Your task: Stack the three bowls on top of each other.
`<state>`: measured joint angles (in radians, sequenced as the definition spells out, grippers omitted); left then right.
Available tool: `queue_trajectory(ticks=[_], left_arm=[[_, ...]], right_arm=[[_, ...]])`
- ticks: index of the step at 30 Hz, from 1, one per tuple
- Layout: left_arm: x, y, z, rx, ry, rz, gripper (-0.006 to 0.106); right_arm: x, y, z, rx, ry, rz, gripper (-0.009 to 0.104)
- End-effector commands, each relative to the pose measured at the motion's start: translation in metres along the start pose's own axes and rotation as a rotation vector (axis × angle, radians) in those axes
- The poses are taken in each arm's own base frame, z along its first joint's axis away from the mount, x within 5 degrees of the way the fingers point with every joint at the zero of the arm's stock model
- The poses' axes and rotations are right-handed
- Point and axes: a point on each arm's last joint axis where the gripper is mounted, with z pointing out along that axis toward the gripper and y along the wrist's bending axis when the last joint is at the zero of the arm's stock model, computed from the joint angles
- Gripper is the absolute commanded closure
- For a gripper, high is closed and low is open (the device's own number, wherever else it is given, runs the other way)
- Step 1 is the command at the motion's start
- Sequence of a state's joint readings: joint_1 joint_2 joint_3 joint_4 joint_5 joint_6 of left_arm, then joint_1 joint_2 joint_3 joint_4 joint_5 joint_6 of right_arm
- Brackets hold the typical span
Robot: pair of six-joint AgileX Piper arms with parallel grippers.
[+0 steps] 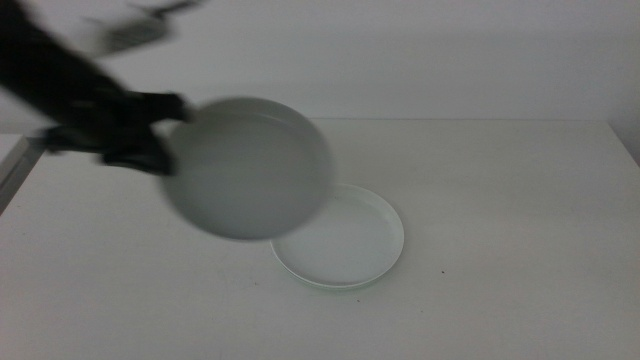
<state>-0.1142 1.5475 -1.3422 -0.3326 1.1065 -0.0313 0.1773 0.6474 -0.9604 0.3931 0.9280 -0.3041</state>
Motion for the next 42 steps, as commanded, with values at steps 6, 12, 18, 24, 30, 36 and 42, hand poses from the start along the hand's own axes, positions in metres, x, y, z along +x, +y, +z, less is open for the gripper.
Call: queue_trajectory(ticks=[6, 12, 18, 24, 30, 36, 42], left_arm=[[-0.036, -0.058, 0.097, 0.035, 0.112, 0.124, 0.102], [-0.041, -0.068, 0.149, 0.022, 0.183, 0.178, 0.102], [-0.04, -0.064, 0.166, 0.011, 0.201, 0.176, 0.102], [-0.042, -0.063, 0.168, 0.0, 0.18, 0.207, 0.083], [-0.045, -0.057, 0.162, -0.04, 0.168, 0.244, 0.03], [-0.05, -0.058, 0.079, -0.079, 0.023, 0.268, 0.007], [-0.008, -0.045, -0.052, -0.278, -0.331, 0.337, 0.007]], right_arm=[[0.0, -0.001, -0.001, 0.009, -0.011, -0.005, 0.024], [0.0, -0.001, -0.001, 0.009, -0.011, -0.005, 0.024], [0.0, -0.001, -0.001, 0.009, -0.011, -0.005, 0.024], [0.0, -0.001, -0.001, 0.009, -0.011, -0.005, 0.024], [0.0, -0.001, -0.001, 0.009, -0.011, -0.005, 0.024], [0.0, -0.001, -0.001, 0.009, -0.011, -0.005, 0.024], [0.0, -0.001, -0.001, 0.009, -0.011, -0.005, 0.024]])
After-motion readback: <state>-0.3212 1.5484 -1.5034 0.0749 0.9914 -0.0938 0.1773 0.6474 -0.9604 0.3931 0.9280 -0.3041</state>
